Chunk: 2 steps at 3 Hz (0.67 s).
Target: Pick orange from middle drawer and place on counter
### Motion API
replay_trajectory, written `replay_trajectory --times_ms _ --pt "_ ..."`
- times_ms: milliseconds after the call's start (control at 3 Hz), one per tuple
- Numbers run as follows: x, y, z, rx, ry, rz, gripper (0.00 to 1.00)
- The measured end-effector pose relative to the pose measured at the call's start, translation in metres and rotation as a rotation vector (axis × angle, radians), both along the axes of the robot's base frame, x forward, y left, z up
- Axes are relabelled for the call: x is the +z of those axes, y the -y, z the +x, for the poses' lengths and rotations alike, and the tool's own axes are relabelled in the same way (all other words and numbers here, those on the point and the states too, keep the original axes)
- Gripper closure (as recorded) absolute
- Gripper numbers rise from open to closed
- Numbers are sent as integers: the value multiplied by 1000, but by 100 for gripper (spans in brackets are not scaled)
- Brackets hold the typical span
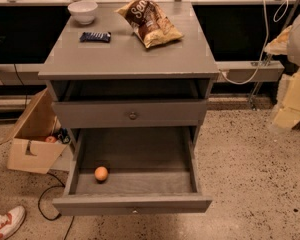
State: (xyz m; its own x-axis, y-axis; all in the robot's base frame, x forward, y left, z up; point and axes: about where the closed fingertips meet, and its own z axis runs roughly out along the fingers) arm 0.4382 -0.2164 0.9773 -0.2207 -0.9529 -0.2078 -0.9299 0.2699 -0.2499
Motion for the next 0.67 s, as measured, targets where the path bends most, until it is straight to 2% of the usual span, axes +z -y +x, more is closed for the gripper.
replay_trajectory --times_ms 333,667 --pt "0 0 0 0 0 0 0" --pt "-28 -22 11 5 -31 95 0"
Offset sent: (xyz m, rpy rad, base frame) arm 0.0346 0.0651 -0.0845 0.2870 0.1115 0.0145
